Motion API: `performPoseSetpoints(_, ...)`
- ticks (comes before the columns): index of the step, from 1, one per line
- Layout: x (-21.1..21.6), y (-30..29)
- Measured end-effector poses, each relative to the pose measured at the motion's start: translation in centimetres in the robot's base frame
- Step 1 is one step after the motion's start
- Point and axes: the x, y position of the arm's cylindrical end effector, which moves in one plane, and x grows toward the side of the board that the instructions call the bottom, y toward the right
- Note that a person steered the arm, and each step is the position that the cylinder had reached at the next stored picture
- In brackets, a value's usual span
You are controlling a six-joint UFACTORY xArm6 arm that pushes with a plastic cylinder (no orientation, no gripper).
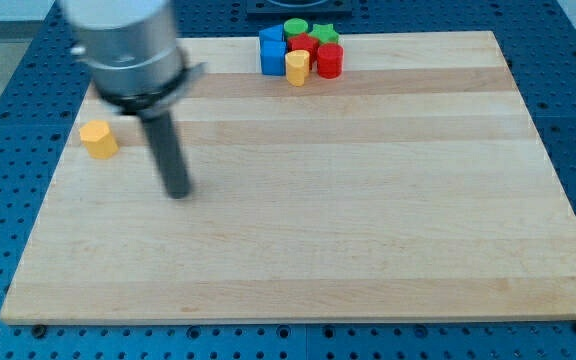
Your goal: Place the yellow hexagon vertically to the yellow heart
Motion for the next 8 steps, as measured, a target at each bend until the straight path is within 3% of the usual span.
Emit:
performPoseSetpoints(1, -1.4, -8.6)
performPoseSetpoints(2, -6.3, -11.4)
performPoseSetpoints(3, -8.1, -10.0)
performPoseSetpoints(6, -8.2, 7.3)
performPoseSetpoints(8, -8.2, 13.0)
